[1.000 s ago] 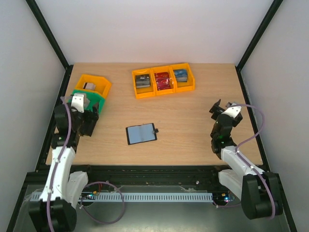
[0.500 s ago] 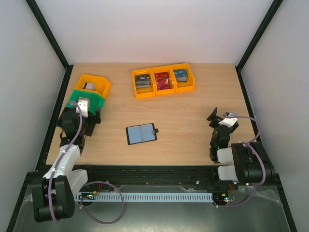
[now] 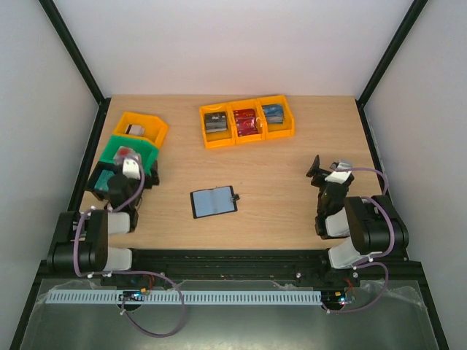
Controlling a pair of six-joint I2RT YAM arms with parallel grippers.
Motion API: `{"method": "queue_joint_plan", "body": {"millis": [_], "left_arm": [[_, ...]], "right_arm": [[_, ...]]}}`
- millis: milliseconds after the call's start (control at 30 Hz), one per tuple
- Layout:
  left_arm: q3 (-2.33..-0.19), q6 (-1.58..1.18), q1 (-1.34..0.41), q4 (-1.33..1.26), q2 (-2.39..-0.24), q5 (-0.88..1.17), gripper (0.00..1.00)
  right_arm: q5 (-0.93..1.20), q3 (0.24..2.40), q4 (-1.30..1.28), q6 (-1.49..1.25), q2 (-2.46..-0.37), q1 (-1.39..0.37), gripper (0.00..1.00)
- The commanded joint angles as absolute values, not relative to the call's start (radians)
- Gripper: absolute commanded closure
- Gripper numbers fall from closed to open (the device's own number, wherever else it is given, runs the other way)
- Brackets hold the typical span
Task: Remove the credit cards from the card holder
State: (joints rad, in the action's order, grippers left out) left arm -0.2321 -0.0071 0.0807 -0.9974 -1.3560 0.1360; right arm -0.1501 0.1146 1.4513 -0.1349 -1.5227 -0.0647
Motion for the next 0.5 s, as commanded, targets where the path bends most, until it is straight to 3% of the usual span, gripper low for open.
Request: {"method": "queue_joint_plan", "body": {"millis": [0,133,233,467], "left_arm": [[-0.068,0.069,0.013,-1.468,-1.403,0.206,0.0],[-0.049,0.073,-0.026,-1.559,-1.472,0.113,0.0],[-0.001,0.067,-0.031,-1.776,-1.569,0.097,0.01],[-0.022,0.074,-0.044,-1.679,-1.528,0.063,0.0]], "right_arm": [[-0.135,0.139,1.411,-0.112,-1.514,-0.06,0.01],[-0.135,0.143,1.418,-0.111,-1.522,-0.06,0.01],[-0.129,0.152,1.4,-0.112,-1.522,-0.057,0.01],[-0.165,0.153,1.395,-0.132,-1.52,-0.054,0.01]]}}
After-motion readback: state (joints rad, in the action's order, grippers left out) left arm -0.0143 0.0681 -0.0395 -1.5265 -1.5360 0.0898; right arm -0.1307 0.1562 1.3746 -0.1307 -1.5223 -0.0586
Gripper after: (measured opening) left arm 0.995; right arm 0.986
